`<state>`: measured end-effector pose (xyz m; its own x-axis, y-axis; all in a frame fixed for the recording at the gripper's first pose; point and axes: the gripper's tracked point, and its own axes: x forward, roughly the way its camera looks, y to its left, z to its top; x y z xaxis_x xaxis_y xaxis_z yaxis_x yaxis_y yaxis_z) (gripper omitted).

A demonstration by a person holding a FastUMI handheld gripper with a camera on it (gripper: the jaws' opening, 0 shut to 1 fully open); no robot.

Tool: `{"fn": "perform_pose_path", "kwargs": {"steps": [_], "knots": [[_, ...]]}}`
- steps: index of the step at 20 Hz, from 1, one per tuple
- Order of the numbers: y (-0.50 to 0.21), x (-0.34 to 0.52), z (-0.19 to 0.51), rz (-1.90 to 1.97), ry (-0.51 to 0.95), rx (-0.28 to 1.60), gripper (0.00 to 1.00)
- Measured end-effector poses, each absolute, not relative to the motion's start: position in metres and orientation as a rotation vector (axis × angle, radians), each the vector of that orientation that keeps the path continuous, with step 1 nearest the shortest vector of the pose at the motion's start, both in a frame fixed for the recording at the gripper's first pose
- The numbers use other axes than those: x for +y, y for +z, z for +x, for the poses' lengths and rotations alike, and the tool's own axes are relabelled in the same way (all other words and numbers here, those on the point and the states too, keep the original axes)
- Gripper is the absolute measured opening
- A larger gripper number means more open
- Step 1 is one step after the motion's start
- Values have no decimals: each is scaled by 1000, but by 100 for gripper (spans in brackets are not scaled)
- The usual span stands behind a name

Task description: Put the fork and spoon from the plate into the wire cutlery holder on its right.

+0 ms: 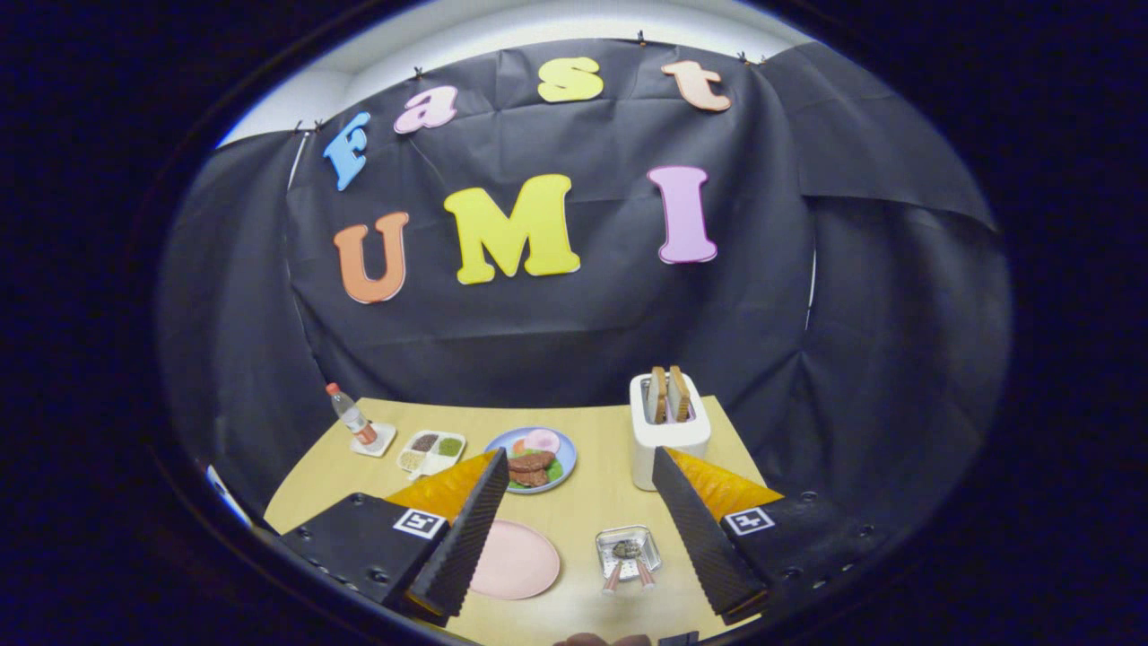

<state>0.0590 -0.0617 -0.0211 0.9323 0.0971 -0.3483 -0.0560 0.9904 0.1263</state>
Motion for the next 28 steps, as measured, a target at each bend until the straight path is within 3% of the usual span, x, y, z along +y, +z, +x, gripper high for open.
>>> {"fn": "perform_pose_path", "kwargs": {"steps": [9,16,28], "knots": [[-17,-35,1,85,94,238,96],[9,-30,-2,54,83,132,96],[11,-46,-10,103,51,111,96]]}}
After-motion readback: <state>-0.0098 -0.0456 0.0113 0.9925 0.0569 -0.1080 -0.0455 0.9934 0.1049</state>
